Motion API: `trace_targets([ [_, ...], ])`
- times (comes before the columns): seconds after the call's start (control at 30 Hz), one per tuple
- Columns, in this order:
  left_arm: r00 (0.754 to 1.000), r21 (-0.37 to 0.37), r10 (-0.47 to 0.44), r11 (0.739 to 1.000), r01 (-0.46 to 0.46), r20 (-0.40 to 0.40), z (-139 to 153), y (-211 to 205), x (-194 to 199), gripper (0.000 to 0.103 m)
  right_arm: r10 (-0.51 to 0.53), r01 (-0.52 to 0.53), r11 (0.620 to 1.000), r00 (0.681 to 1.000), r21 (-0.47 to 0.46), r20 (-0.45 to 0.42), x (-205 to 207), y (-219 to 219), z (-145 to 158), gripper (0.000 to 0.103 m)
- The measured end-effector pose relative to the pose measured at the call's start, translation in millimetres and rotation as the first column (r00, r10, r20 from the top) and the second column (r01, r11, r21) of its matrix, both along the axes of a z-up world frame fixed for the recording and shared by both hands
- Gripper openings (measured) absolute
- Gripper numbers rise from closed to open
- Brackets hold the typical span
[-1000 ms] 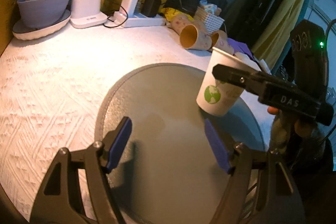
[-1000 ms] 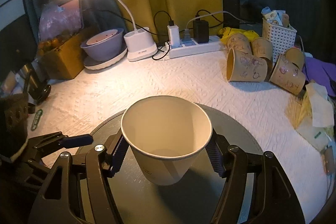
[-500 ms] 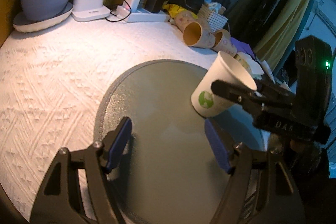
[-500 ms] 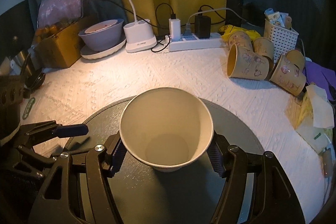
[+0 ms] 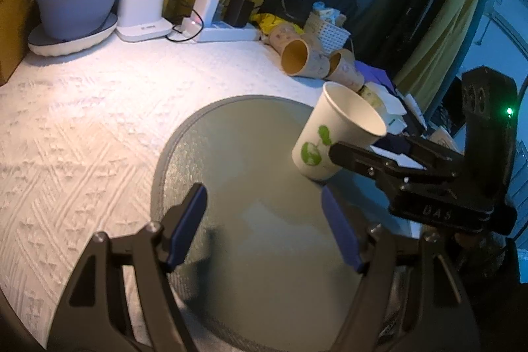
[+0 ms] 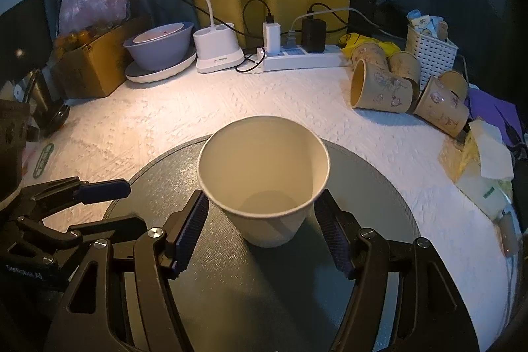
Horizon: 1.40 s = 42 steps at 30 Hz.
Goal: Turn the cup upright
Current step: 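Lower the upright cup onto the grey mat with the right gripper, then open the right gripper and withdraw it from the cup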
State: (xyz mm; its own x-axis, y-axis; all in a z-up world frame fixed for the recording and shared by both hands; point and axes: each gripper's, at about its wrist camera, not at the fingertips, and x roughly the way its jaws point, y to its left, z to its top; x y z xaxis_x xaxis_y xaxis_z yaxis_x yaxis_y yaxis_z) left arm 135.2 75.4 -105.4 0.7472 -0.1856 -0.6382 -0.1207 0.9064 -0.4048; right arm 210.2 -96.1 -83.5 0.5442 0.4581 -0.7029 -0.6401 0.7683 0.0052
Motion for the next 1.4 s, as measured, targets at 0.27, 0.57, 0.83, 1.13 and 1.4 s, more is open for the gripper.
trace_targets([
  [0.27,1.0,0.016,-0.008,1.0,0.008,0.02,4.6,-7.9,-14.4,0.073,-0.004,0.004,1.0,1.0,0.0,0.01,-20.4,-4.0,2.9,0.07],
  [0.57,0.999,0.044,-0.009,0.999,0.007,0.046,11.4,-15.6,-31.9,0.074,-0.018,0.018,1.0,0.999,0.004,0.03,-43.7,-12.7,8.5,0.07],
  [0.83,0.997,0.072,-0.015,0.997,0.009,0.077,20.3,-24.0,-48.2,0.084,-0.032,0.031,0.999,0.998,0.017,0.053,-66.5,-18.7,13.5,0.07],
  [1.13,0.992,0.114,-0.025,0.993,0.011,0.122,34.5,-38.5,-68.8,0.085,-0.053,0.049,0.998,0.995,0.038,0.088,-93.2,-31.8,22.9,0.07],
  [1.4,0.986,0.154,-0.047,0.988,0.021,0.163,49.8,-52.6,-84.7,0.085,-0.072,0.064,0.996,0.989,0.063,0.129,-112.5,-46.4,34.8,0.07],
])
